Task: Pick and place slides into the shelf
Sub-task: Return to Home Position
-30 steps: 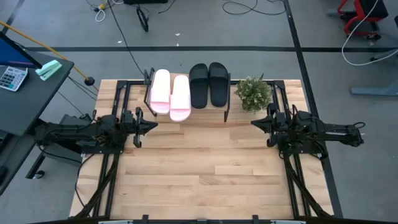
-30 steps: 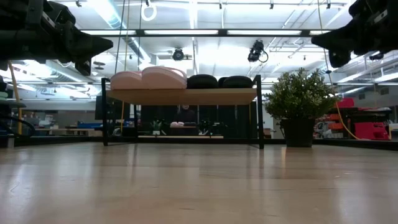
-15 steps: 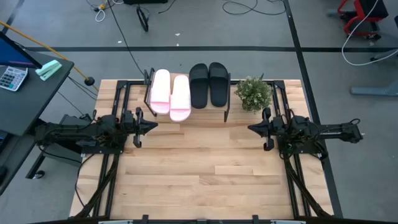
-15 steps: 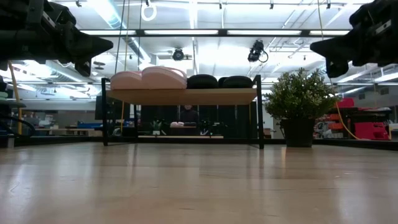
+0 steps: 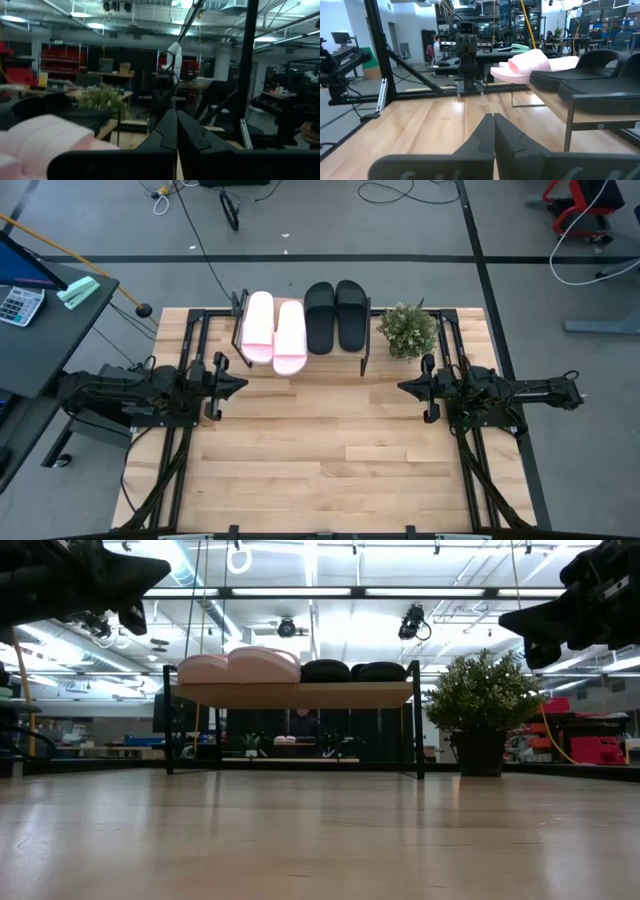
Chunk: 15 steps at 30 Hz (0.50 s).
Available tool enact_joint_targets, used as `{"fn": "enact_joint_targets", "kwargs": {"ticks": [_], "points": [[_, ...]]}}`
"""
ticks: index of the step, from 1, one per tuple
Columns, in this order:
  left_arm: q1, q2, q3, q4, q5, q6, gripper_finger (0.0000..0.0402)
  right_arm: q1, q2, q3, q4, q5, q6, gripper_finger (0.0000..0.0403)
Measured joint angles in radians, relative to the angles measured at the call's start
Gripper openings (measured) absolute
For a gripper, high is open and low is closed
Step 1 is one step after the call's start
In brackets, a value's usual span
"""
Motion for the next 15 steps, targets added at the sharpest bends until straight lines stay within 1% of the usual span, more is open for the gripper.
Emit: {"fn": "enact_joint_targets", "kwargs": {"ticks": [8, 12, 15], "points": [[-0.002, -0.001, 0.003, 0.0, -0.002, 0.028, 0.0001, 0.0, 0.0, 0.0, 0.0, -0.002, 0.009, 0.0], [-0.002, -0.035, 0.05, -0.124, -0.009, 0.036, 0.0001, 0.0, 0.0, 0.0, 0.0, -0.005, 0.011, 0.0], [-0.001, -0.084, 0.068, -0.172, -0.034, 0.037, 0.0001, 0.0, 0.0, 0.0, 0.0, -0.006, 0.011, 0.0]]}}
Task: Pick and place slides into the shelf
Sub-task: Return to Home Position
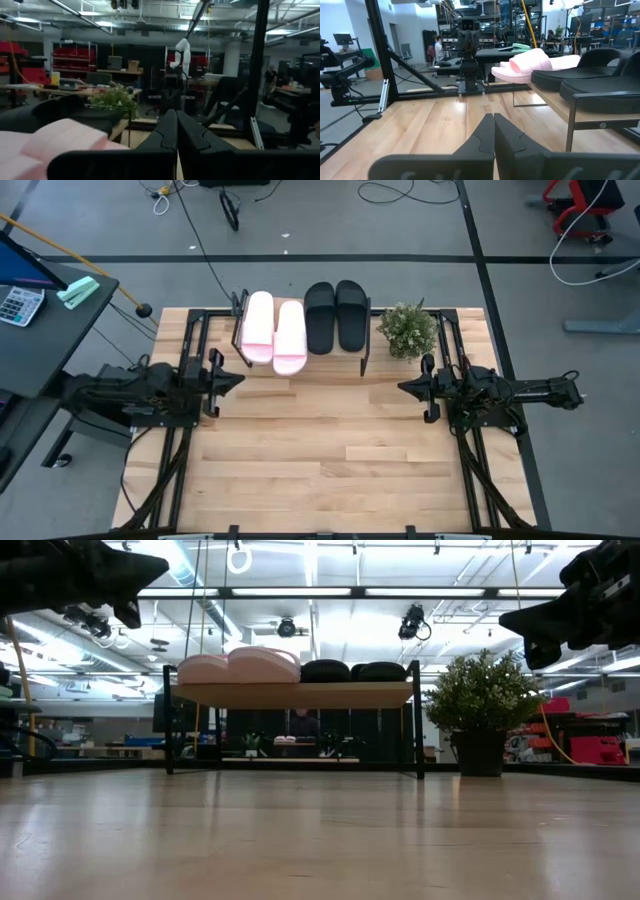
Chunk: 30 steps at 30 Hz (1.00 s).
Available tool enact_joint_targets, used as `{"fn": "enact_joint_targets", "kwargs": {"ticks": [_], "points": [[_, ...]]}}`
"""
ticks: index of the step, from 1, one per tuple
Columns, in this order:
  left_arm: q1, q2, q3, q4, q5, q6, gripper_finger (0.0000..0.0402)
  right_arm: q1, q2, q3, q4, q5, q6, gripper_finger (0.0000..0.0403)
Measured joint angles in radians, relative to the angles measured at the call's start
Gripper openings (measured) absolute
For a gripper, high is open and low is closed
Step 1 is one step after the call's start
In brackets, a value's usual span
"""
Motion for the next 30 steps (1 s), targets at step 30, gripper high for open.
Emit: {"fn": "enact_joint_targets", "kwargs": {"ticks": [30], "points": [[-0.001, -0.156, -0.068, -0.081, 0.015, 0.013, 0.0004, 0.0, 0.0, 0.0, -0.026, -0.002, -0.003, 0.0]]}}
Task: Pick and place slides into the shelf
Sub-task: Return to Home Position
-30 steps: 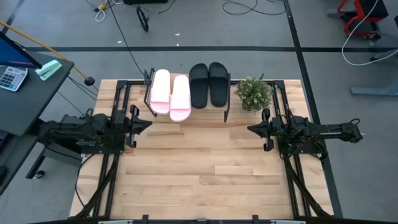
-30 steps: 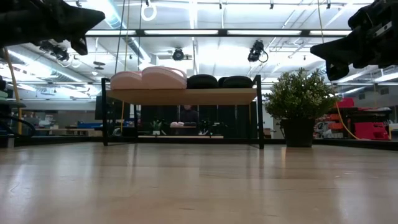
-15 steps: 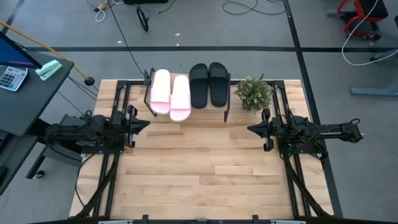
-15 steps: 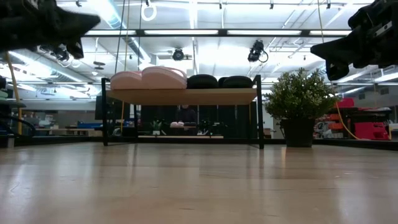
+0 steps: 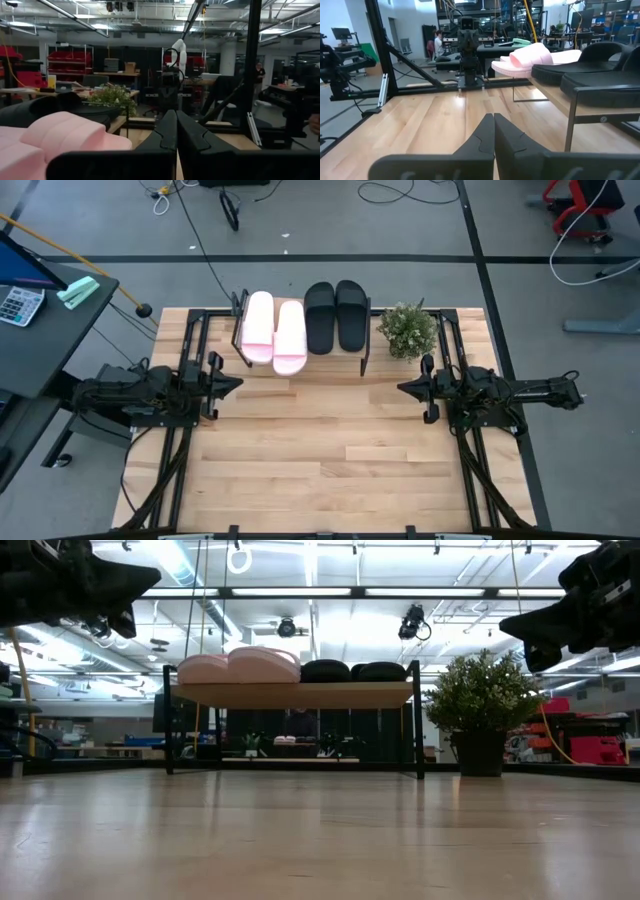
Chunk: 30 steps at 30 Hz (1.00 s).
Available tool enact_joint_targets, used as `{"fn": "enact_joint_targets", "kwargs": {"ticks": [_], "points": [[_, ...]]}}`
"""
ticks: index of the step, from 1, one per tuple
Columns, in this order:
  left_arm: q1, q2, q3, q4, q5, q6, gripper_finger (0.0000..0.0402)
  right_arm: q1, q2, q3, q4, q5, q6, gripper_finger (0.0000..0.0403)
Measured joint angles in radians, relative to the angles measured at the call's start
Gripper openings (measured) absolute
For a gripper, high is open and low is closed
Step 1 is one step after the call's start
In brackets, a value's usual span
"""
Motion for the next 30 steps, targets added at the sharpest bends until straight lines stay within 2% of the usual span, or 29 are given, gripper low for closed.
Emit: {"fn": "enact_joint_targets", "kwargs": {"ticks": [17, 24, 30], "points": [[0.0, 0.0, 0.0, -0.029, 0.01, -0.043, 0.0004, 0.0, 0.0, 0.0, -0.002, -0.042, -0.024, 0.0], [0.0, 0.0, 0.0, -0.031, 0.093, -0.054, 0.0014, 0.0, 0.0, 0.0, -0.003, -0.057, -0.01, 0.0], [0.0, 0.001, -0.001, -0.047, 0.1, -0.072, 0.0005, 0.0, 0.0, 0.0, -0.003, -0.057, -0.009, 0.0006]]}}
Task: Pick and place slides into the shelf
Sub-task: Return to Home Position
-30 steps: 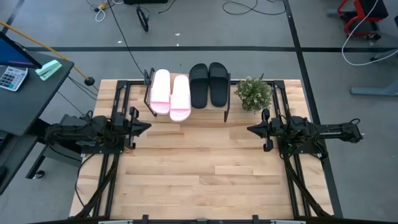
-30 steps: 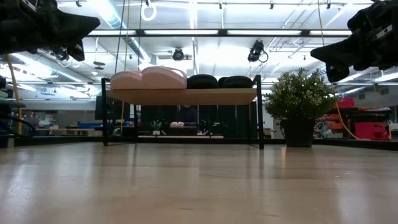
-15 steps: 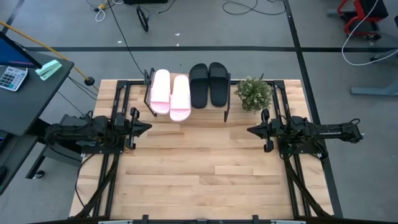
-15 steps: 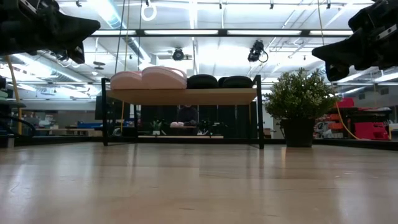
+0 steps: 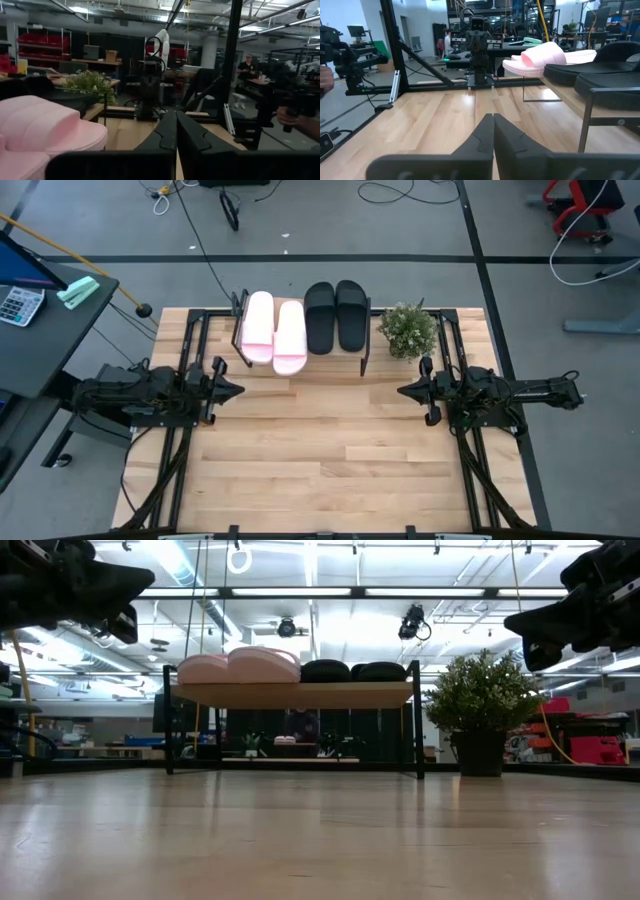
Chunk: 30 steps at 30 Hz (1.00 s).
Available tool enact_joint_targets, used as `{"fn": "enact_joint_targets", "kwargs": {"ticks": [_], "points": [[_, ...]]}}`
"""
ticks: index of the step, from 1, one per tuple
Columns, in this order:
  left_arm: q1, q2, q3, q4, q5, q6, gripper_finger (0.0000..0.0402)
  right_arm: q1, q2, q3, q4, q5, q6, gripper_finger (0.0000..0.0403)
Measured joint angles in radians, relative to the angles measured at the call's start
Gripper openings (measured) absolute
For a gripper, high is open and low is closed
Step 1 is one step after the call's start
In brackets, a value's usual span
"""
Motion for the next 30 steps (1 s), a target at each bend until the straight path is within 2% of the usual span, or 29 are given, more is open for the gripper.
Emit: {"fn": "enact_joint_targets", "kwargs": {"ticks": [6, 13, 21, 30], "points": [[0.0, 0.0, 0.0, -0.06, 0.0, -0.038, 0.0026, 0.0, 0.0, 0.0, -0.016, 0.0, 0.036, 0.0014], [0.0, 0.0, 0.0, -0.14, -0.003, -0.055, 0.0005, 0.0, 0.0, 0.0, -0.026, 0.0, 0.037, 0.0012], [0.0, 0.0, 0.0, -0.172, -0.003, -0.054, 0.0042, 0.0, 0.0, 0.013, -0.055, 0.0, 0.036, 0.0017], [0.0, 0.001, 0.0, -0.198, -0.006, -0.08, 0.0055, 0.0, 0.0, 0.013, -0.059, 0.0, 0.034, 0.0018]]}}
